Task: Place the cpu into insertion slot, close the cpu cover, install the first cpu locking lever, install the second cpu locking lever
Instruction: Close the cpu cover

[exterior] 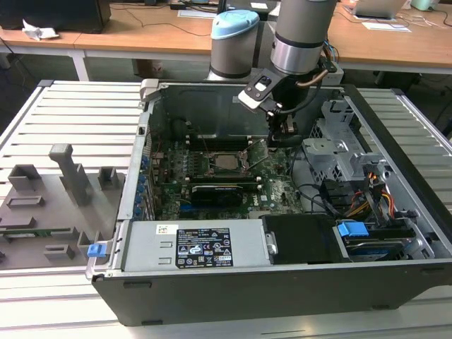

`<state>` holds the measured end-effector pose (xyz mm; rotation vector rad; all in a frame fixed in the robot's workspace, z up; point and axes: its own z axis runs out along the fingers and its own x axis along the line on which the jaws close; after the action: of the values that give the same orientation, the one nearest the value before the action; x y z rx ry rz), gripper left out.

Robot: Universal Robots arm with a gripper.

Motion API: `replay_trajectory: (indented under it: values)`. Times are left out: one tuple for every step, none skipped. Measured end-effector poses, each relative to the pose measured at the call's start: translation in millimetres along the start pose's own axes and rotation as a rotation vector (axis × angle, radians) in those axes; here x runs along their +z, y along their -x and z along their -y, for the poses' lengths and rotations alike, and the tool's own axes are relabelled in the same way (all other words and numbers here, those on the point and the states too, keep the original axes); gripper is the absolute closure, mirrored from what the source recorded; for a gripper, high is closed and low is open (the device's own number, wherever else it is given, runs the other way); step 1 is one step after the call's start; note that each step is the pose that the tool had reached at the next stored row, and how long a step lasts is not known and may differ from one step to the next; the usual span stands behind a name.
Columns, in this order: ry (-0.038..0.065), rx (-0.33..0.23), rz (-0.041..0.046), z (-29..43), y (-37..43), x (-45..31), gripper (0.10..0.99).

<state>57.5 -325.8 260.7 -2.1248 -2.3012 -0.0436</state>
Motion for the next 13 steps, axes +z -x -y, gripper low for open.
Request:
replay_trajectory:
  values:
    - [0.000, -0.001, 0.0000, -1.2, -0.2, 0.1, 0.980]
    - [0.000, -0.001, -0.0002, -2.5, -0.4, 0.2, 0.980]
    - [-0.001, -0.007, -0.0003, -6.5, -1.5, 1.3, 0.980]
    - [-0.001, -0.009, -0.0003, -7.3, -1.7, 2.3, 0.980]
    - [-0.002, -0.011, -0.0004, -7.5, -1.8, 4.9, 0.980]
    - [-0.004, -0.011, -0.0008, -7.6, -1.7, 8.8, 0.980]
    - [-0.006, -0.012, -0.0008, -7.5, -1.6, 11.5, 0.980]
    - [-0.006, -0.012, -0.0004, -7.3, -1.6, 11.9, 0.980]
    - [-0.006, -0.012, -0.0008, -6.6, -1.7, 12.1, 0.980]
    - [-0.006, -0.012, -0.0007, -6.5, -1.7, 12.2, 0.980]
    - [-0.006, -0.012, -0.0007, -6.3, -1.7, 12.2, 0.980]
    - [-0.006, -0.012, -0.0007, -6.3, -1.7, 12.2, 0.980]
    - [-0.006, -0.012, -0.0007, -6.1, -1.7, 12.2, 0.980]
